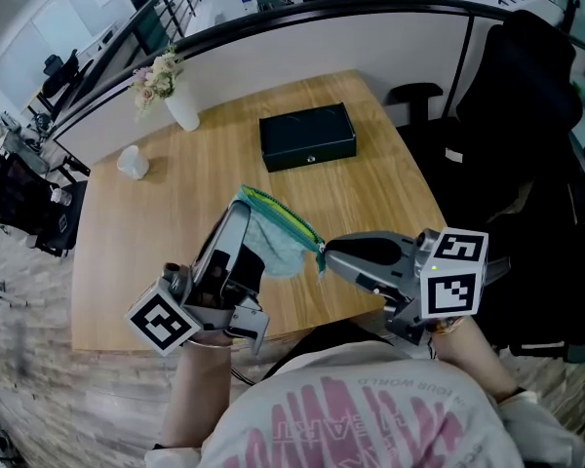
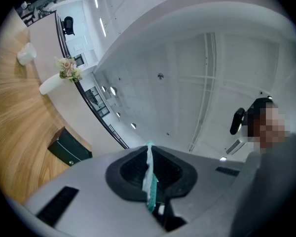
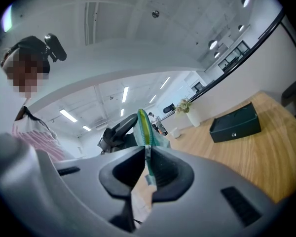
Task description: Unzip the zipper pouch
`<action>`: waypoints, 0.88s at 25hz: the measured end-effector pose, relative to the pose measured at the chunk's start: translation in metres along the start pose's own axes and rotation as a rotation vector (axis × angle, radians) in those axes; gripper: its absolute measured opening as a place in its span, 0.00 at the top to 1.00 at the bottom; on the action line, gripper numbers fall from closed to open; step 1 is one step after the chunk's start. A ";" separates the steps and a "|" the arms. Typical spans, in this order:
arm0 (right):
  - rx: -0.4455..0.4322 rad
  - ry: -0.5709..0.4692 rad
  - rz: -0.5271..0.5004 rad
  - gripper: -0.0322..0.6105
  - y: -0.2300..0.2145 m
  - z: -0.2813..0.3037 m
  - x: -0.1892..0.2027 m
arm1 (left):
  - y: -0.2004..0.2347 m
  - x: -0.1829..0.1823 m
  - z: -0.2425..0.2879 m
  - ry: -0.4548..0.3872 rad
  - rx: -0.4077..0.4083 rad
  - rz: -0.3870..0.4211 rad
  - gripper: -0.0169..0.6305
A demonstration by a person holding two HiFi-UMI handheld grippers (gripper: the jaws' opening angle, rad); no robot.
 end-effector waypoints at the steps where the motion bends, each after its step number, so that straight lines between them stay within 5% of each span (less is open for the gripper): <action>1: -0.001 -0.002 -0.002 0.90 0.004 -0.001 0.001 | -0.004 0.000 -0.002 0.001 0.002 0.007 0.95; 22: -0.037 -0.004 0.025 0.90 0.016 -0.004 0.015 | -0.015 -0.001 -0.016 -0.044 -0.034 0.022 0.95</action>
Point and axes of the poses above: the fingertips, and each gripper's own axes: z forward along the fingers, y to its left, x out of its underside, the point moved 4 cm from there along -z, backward along the fingers, and after that the axes turned 2 degrees about y, right-handed, at the moved point
